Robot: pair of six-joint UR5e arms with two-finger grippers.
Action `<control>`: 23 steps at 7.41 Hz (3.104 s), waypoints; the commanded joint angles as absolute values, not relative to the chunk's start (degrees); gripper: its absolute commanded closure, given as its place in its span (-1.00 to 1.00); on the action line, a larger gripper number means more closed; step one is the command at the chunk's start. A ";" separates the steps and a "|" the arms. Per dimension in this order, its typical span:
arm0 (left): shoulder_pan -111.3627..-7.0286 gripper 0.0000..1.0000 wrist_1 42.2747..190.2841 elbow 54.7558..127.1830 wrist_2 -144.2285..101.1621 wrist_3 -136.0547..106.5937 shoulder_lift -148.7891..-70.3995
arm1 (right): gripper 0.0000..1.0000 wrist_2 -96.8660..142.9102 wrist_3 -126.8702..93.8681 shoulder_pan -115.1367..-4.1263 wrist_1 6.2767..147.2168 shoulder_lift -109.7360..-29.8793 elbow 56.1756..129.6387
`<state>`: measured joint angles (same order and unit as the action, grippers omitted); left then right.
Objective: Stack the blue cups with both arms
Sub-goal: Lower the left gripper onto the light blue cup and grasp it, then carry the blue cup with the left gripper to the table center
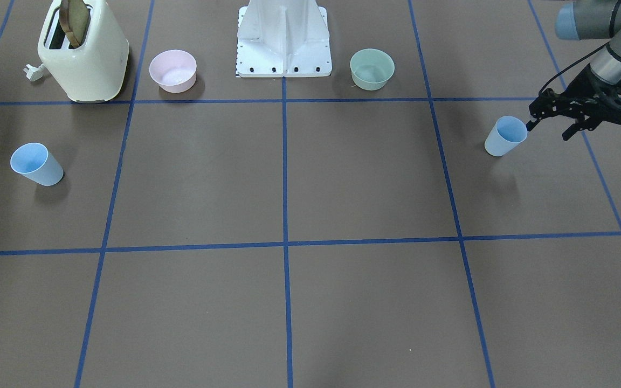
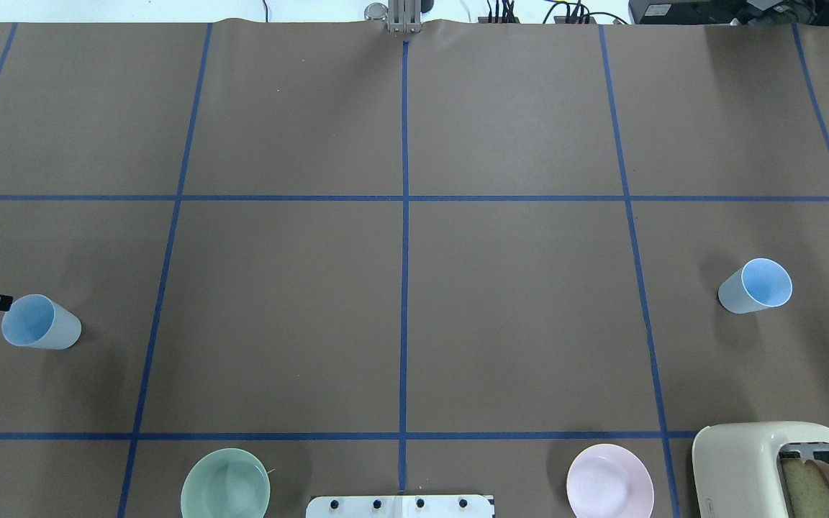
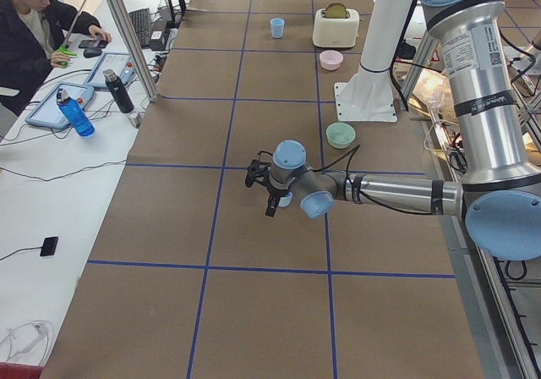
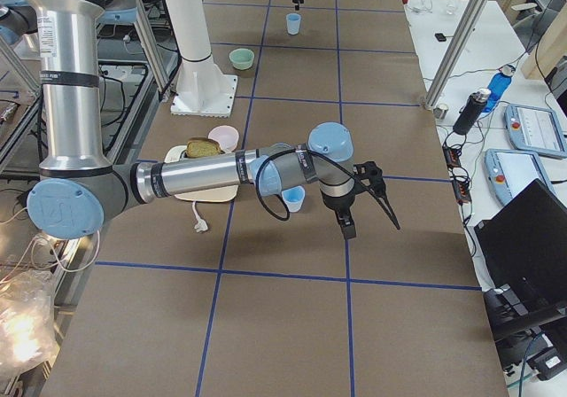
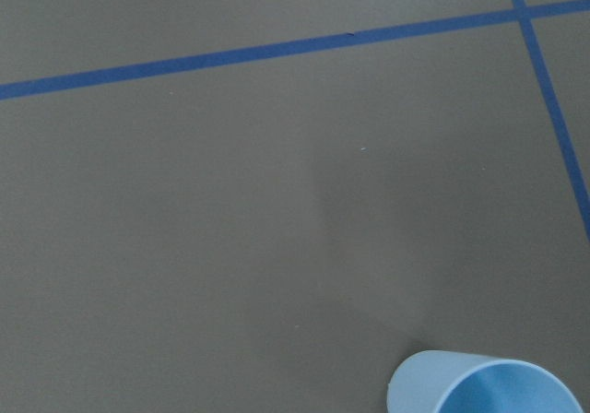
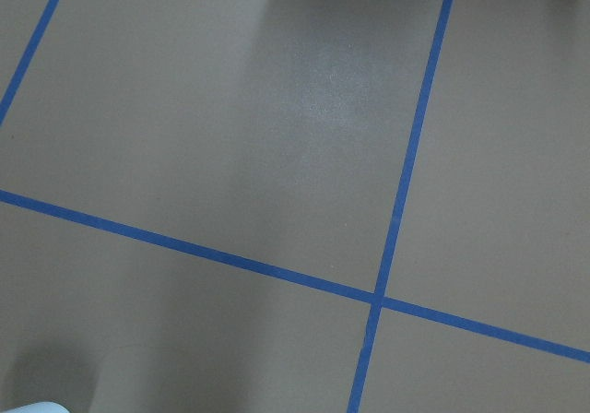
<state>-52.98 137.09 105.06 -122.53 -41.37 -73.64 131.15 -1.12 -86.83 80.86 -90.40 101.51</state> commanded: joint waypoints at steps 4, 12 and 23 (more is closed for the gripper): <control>-48.78 1.00 137.64 105.90 -119.88 -41.75 -72.69 | -1.00 131.04 -1.05 -86.84 80.86 -90.79 101.60; -51.33 1.00 97.29 106.82 -121.82 -46.63 -109.93 | -1.00 131.13 -1.14 -86.75 80.86 -90.88 101.25; -28.74 1.00 89.03 89.30 -105.56 -68.99 -138.43 | -1.00 131.66 -1.67 -86.75 80.95 -90.79 100.90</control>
